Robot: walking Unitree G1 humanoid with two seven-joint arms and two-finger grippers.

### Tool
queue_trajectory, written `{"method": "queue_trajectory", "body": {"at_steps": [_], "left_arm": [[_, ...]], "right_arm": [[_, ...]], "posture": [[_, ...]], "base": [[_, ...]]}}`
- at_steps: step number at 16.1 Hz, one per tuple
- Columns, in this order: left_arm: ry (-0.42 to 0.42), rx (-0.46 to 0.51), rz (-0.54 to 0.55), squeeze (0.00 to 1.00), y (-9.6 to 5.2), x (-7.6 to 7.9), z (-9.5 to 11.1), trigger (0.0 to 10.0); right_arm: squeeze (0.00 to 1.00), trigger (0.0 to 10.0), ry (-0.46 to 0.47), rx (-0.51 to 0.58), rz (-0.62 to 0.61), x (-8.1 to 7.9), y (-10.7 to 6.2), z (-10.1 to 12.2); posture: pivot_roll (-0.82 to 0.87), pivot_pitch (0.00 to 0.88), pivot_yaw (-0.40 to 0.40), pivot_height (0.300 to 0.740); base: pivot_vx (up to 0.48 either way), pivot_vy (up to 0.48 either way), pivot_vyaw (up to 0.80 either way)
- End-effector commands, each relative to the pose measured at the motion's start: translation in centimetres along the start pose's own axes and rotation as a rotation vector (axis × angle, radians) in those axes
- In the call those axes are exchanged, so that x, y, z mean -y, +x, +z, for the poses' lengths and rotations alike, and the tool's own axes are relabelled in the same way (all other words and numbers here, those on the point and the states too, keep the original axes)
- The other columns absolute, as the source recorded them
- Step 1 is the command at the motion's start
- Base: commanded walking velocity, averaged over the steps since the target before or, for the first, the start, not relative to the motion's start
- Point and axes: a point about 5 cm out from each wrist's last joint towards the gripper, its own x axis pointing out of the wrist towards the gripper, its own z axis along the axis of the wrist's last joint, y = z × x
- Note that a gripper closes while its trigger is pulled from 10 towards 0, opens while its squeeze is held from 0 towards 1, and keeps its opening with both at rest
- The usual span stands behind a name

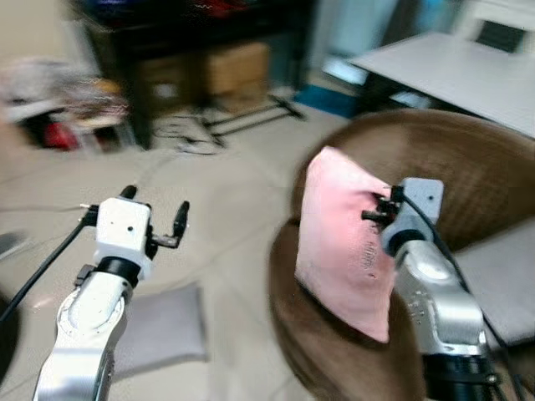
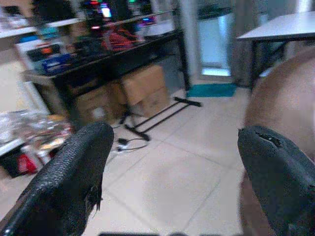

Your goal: Move the pillow to the sofa from floor

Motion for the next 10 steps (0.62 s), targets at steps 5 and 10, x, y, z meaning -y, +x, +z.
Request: {"method": "queue_trajectory", "body": {"at_steps": [5, 10], "left_arm": [[0.005, 0.002, 0.014, 0.0, 0.0, -0.01, 0.06, 10.0], [-0.004, 0.006, 0.015, 0.0, -0.05, 0.03, 0.08, 10.0]], "right_arm": [[0.0, 10.0, -0.004, 0.055, 0.018, -0.33, -0.12, 1.3], [0.0, 10.0, -0.018, 0.064, 0.036, -0.53, -0.08, 1.51]], "posture": [[0.02, 0.0, -0.017, 0.74], [0.02, 0.0, -0.02, 0.74]], "base": [[0.0, 0.0, -0.8], [0.0, 0.0, -0.8]]}}
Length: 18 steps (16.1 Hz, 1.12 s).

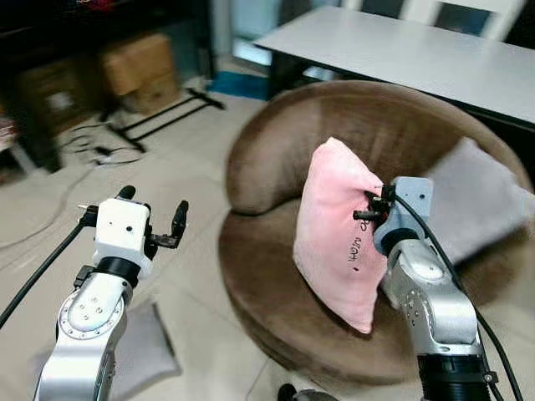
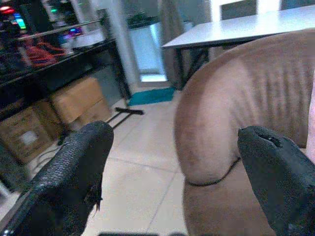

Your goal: Move the pillow to the sofa from floor

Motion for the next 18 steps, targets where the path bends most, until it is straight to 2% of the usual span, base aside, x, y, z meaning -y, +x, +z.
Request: {"method": "queue_trajectory", "body": {"at_steps": [1, 9, 15, 18], "left_arm": [[-0.001, 0.008, 0.006, 0.0, 0.0, 0.0, 0.1, 10.0], [-0.023, 0.034, 0.01, 0.0, -0.1, 0.0, 0.4, 10.0], [-0.043, 0.051, 0.015, 0.0, -0.5, 0.0, 0.5, 10.0], [-0.048, 0.054, 0.02, 0.0, -0.8, -0.1, 0.5, 10.0]], "right_arm": [[0.0, 10.0, -0.004, 0.066, 0.023, -0.3, -0.1, 1.6], [0.0, 10.0, -0.03, 0.067, 0.099, -1.3, 0.2, 1.6], [0.0, 10.0, -0.043, 0.104, 0.231, -2.7, 0.0, 2.1], [0.0, 10.0, -0.071, 0.114, 0.286, -3.2, 0.0, 2.4]], "posture": [[0.02, 0.0, -0.02, 0.74], [0.03, 0.0, -0.038, 0.74], [0.03, 0.0, -0.051, 0.74], [0.05, 0.0, -0.068, 0.74]], "base": [[0.0, 0.0, -0.8], [0.0, 0.0, -0.75], [0.0, 0.0, 0.0], [0.264, 0.0, 0.0]]}}
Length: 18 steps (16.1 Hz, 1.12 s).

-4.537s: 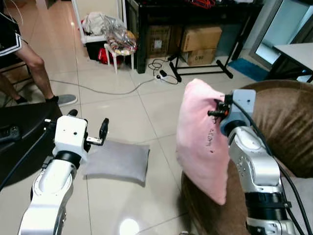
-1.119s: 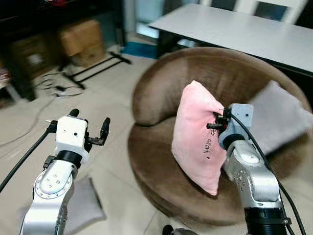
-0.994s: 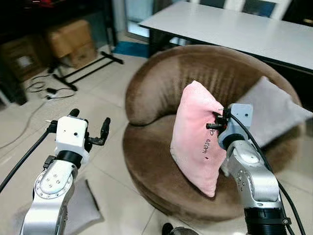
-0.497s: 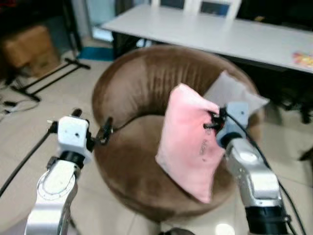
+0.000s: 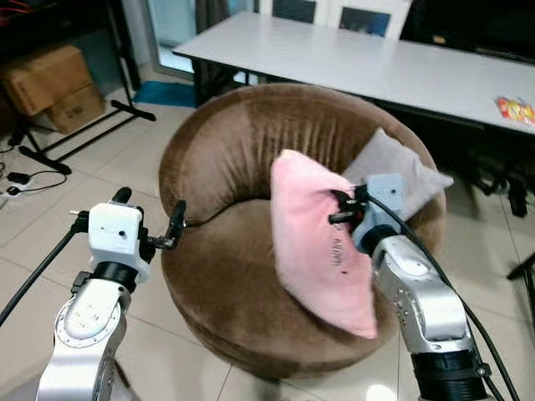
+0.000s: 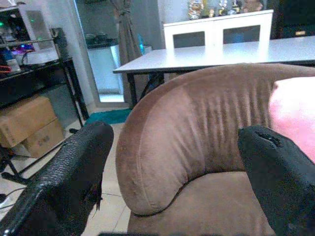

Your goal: Move the pillow to the sofa from floor

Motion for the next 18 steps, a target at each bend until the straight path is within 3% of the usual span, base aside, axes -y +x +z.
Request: {"method": "queue_trajectory", "body": {"at_steps": [1, 8, 13, 17, 18], "left_arm": [[-0.002, 0.028, 0.001, 0.0, -0.1, 0.0, 0.6, 10.0], [0.003, 0.024, -0.004, 0.0, -0.2, -0.2, 0.5, 10.0], [0.021, 0.029, -0.015, 0.0, 0.1, 0.0, 0.6, 10.0], [0.031, -0.032, -0.141, 0.0, -0.6, 0.5, -0.1, 10.0], [0.019, -0.053, -0.216, 0.0, -1.2, 0.7, -0.2, 10.0]], "right_arm": [[0.0, 10.0, -0.025, 0.088, 0.017, 0.0, 0.1, 2.0], [0.0, 10.0, 0.0, 0.075, -0.028, 0.5, 0.4, 1.8], [0.0, 10.0, -0.002, 0.099, 0.031, 0.0, 0.5, 2.2], [0.0, 10.0, 0.101, 0.083, 0.159, -1.8, 2.4, 3.5], [0.0, 10.0, 0.127, 0.063, 0.236, -3.3, 3.3, 4.1]], "posture": [[0.05, 0.0, -0.068, 0.74], [0.05, 0.0, -0.062, 0.74], [0.04, 0.0, -0.049, 0.74], [0.05, 0.0, -0.053, 0.74], [0.05, 0.0, -0.053, 0.74]], "base": [[0.292, 0.0, 0.0], [0.311, 0.0, 0.09], [0.233, 0.0, -0.41], [0.0, 0.0, 0.0], [0.0, 0.0, 0.0]]}}
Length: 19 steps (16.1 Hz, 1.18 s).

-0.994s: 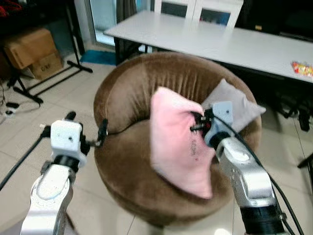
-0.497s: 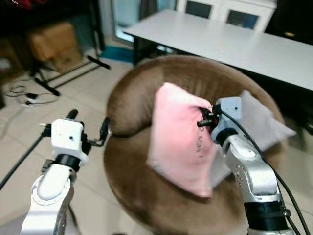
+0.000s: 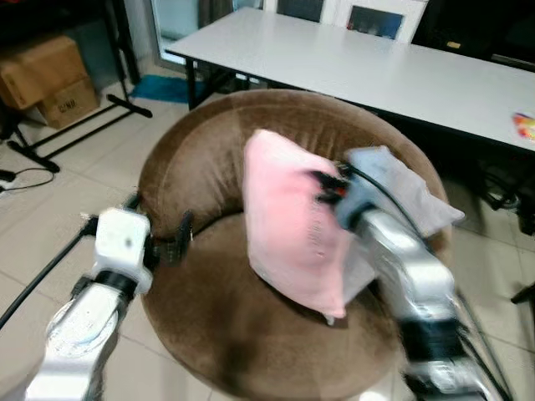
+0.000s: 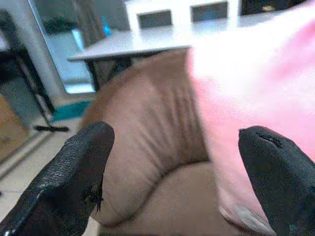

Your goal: Move the pillow to the sofa from floor

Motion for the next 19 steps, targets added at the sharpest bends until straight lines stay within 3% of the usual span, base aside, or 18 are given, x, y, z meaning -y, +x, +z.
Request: {"method": "queue_trajectory", "body": {"at_steps": [1, 3, 5, 7, 9, 10, 12, 14, 16, 17, 19], "left_arm": [[-0.009, 0.003, -0.052, 0.0, -0.3, 0.3, 0.4, 10.0], [0.002, -0.049, -0.16, 0.0, -1.1, 0.7, 0.0, 10.0], [-0.011, -0.08, -0.266, 0.0, -2.2, 1.2, 0.0, 10.0], [0.006, -0.119, -0.323, 0.0, -2.9, 1.0, -0.1, 10.0], [0.008, -0.118, -0.322, 0.0, -3.0, 0.7, 0.3, 10.0], [0.004, -0.116, -0.325, 0.0, -3.0, 0.6, 0.4, 10.0], [-0.011, -0.118, -0.346, 0.0, -3.1, 0.7, 0.6, 10.0], [-0.037, -0.156, -0.407, 0.0, -3.6, 0.8, 0.4, 10.0], [-0.036, -0.162, -0.42, 0.0, -3.4, 0.8, 0.2, 10.0], [-0.034, -0.162, -0.432, 0.0, -3.1, 0.9, 0.1, 10.0], [-0.03, -0.157, -0.444, 0.0, -2.5, 0.8, 0.2, 10.0]], "right_arm": [[0.0, 10.0, 0.008, 0.024, 0.056, -0.8, 0.5, 1.0], [0.0, 10.0, 0.021, -0.021, 0.1, -2.7, 2.5, 0.8], [0.0, 10.0, 0.129, -0.039, 0.06, -3.8, 4.5, 1.0], [0.0, 10.0, 0.338, -0.003, -0.075, -2.4, 6.3, 1.5], [0.0, 10.0, 0.461, 0.063, -0.227, 0.5, 6.5, 1.5], [0.0, 10.0, 0.489, 0.069, -0.257, 1.2, 6.4, 1.5], [0.0, 10.0, 0.541, 0.077, -0.366, 3.4, 5.9, 0.9], [0.0, 10.0, 0.551, -0.007, -0.654, 9.5, 2.6, -2.8], [0.0, 10.0, 0.563, -0.133, -0.744, 11.1, 0.3, -6.5], [0.0, 10.0, 0.484, -0.23, -0.774, 11.6, -0.8, -8.5], [0.0, 10.0, 0.415, -0.275, -0.783, 12.0, -1.5, -9.2]], "posture": [[0.05, 0.0, -0.053, 0.74], [0.07, 0.0, -0.059, 0.74], [0.09, 0.0, -0.069, 0.74], [0.1, 0.0, -0.072, 0.74], [0.12, 0.0, -0.075, 0.74], [0.12, 0.0, -0.075, 0.74], [0.13, 0.0, -0.073, 0.74], [0.12, 0.0, -0.065, 0.74], [0.11, 0.0, -0.051, 0.74], [0.1, 0.0, -0.041, 0.74], [0.08, 0.0, -0.024, 0.74]], "base": [[0.0, 0.0, 0.0], [0.0, 0.0, 0.0], [0.0, 0.0, 0.0], [0.0, 0.0, 0.0], [0.0, 0.0, 0.0], [0.0, 0.0, 0.0], [0.0, 0.0, 0.0], [0.0, 0.0, 0.0], [0.0, 0.0, 0.0], [0.0, 0.0, 0.0], [0.0, 0.0, 0.0]]}}
